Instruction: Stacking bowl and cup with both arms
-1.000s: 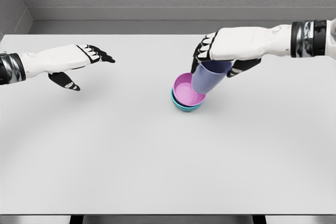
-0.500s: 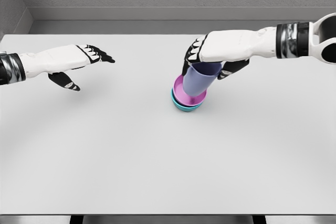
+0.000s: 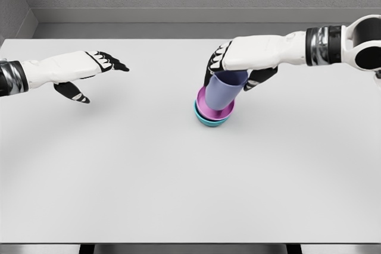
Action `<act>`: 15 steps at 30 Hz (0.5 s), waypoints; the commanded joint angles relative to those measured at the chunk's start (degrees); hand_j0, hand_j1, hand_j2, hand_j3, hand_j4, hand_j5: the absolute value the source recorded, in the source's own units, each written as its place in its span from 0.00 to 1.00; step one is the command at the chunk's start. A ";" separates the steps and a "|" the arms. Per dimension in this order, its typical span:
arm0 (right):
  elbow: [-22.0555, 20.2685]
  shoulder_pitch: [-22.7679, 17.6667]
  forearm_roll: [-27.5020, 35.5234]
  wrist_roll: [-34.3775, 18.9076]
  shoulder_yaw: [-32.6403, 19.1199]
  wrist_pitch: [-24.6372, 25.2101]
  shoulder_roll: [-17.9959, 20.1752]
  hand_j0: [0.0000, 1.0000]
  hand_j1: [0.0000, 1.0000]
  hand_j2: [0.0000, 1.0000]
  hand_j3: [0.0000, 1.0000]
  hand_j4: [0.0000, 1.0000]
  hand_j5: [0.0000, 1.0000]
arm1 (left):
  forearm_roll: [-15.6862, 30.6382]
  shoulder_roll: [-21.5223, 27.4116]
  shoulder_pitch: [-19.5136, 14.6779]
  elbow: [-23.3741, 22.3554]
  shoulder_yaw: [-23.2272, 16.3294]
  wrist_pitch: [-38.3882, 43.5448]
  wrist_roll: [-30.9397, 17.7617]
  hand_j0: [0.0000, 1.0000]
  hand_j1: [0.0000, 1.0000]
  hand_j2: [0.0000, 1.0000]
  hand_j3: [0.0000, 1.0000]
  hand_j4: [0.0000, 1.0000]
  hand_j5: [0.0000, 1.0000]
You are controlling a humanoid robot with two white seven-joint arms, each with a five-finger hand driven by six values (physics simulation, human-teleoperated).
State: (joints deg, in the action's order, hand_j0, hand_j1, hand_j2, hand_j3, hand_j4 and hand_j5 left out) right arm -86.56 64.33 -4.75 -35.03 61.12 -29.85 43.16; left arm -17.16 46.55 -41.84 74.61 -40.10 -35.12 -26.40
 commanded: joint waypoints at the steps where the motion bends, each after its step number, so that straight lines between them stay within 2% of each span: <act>1: 0.43 0.00 0.36 0.03 0.14 0.14 -0.18 0.71 0.71 0.71 0.71 0.71 0.71 | 0.37 0.04 0.00 -0.26 0.03 0.12 0.03 1.00 1.00 1.00 1.00 1.00 1.00; 12: 2.01 0.18 0.27 0.03 0.23 -0.12 -0.80 0.72 0.72 0.72 0.72 0.72 0.72 | 0.37 -0.14 0.00 -0.35 0.03 0.12 0.03 1.00 1.00 1.00 1.00 1.00 1.00; 15: 2.10 0.18 0.27 0.03 0.23 -0.12 -0.80 0.75 0.75 0.75 0.75 0.75 0.75 | 0.37 -0.23 0.00 -0.35 0.03 0.12 0.03 1.00 1.00 1.00 1.00 1.00 1.00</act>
State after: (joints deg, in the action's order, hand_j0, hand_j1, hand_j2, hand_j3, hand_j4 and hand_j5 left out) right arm -84.60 64.51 -4.74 -35.03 61.40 -30.09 42.34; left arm -17.15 46.30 -41.84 74.28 -40.10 -35.12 -26.40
